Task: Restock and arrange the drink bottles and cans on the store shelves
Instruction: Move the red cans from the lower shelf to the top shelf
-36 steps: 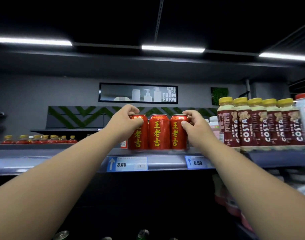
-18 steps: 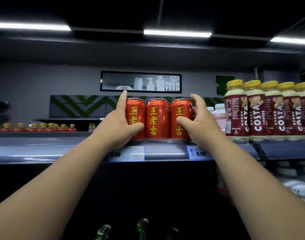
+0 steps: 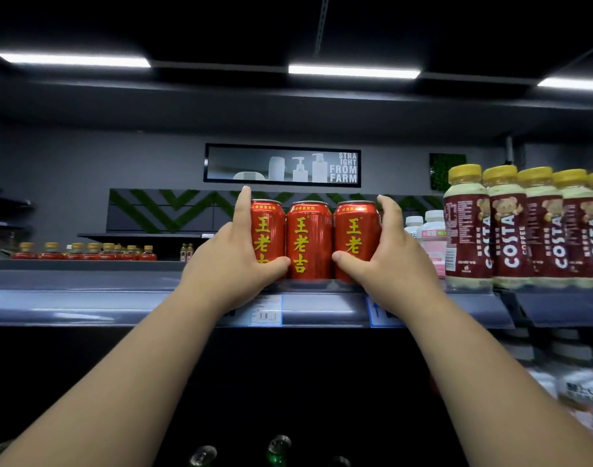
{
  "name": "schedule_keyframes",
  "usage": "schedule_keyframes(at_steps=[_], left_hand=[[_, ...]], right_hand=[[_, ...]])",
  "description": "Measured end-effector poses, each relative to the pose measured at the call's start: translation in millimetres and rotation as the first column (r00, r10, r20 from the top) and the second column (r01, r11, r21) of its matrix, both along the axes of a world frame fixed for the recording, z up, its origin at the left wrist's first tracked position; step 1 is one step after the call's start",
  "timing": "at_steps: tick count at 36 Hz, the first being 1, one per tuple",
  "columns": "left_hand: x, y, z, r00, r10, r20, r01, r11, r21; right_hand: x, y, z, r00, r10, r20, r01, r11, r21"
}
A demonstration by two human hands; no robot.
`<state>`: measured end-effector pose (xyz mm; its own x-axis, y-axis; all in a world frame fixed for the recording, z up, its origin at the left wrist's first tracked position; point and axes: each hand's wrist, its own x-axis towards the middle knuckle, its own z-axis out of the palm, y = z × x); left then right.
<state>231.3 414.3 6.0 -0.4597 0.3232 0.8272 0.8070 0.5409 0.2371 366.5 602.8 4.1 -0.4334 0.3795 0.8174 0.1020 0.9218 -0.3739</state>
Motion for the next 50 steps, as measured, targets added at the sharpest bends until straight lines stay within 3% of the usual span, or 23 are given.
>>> schedule_keyframes(at_steps=[50], left_hand=[[1.5, -1.1, 3.2, 0.999, -0.007, 0.048, 0.008, 1.0, -0.02]], right_hand=[[-1.7, 3.7, -0.7, 0.996, -0.086, 0.019, 0.085, 0.996, 0.033]])
